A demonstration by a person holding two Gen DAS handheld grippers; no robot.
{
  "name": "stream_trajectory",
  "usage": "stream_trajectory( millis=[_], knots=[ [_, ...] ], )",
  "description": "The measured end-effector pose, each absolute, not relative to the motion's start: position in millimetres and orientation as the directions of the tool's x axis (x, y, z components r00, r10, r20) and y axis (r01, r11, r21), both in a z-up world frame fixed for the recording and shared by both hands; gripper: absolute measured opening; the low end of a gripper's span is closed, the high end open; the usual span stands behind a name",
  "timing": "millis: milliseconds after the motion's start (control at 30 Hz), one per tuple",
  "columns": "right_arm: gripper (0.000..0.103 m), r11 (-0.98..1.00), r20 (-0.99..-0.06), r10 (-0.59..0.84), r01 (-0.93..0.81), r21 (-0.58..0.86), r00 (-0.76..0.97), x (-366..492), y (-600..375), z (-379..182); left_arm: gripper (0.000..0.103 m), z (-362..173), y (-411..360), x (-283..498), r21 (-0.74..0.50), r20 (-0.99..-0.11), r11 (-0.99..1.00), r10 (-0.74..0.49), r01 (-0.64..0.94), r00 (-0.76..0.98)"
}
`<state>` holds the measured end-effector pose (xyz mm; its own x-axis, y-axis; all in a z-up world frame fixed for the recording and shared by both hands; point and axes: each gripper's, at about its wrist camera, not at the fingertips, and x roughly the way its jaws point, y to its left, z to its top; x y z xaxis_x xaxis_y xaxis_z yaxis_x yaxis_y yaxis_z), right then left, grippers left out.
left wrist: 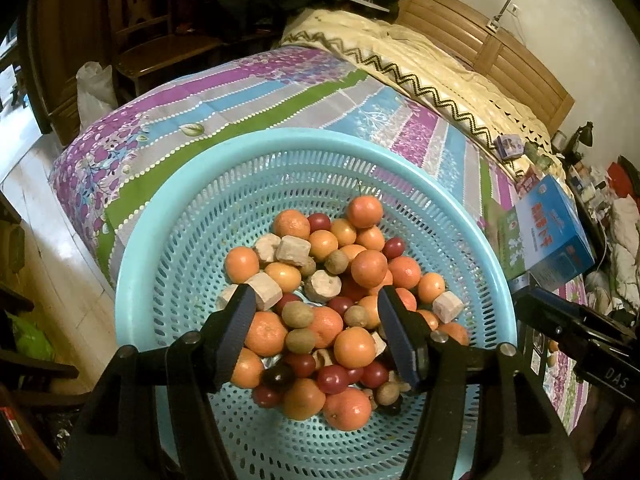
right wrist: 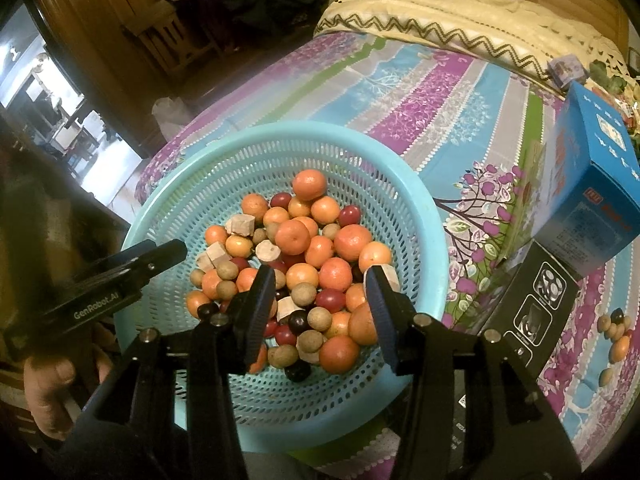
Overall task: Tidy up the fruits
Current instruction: 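Move both open tools back toward the remaining fruits on the bed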
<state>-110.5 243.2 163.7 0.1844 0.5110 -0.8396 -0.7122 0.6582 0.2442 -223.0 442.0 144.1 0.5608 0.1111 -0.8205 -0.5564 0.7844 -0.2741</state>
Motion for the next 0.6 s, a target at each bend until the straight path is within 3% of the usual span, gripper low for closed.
stream_trajectory(
  millis=[100, 267, 367, 600],
  knots=[
    [0.048, 0.658, -0.822, 0.531, -0.711, 0.246, 0.207, -112, 239, 173, 0.065, 145, 441, -223, -0.277, -0.813, 0.784, 0.117, -0.556, 0.57],
    [0.053, 0.663, -0.673, 0.575, -0.747, 0.05, 0.465, -168, 200, 208, 0.066, 169, 422, -232, -0.269, -0.705, 0.806, 0.209, -0.527, 0.678],
    [0.059, 0.698, -0.636, 0.561, -0.716, 0.021, 0.529, -187, 156, 199, 0.079, 185, 403, -233, -0.266, -0.631, 0.827, 0.239, -0.495, 0.738],
    [0.059, 0.911, -0.788, 0.283, -0.411, 0.041, 0.547, -164, -13, 127, 0.079, 202, 338, -214, -0.268, -0.588, 0.896, 0.14, -0.355, 0.797]
  ],
)
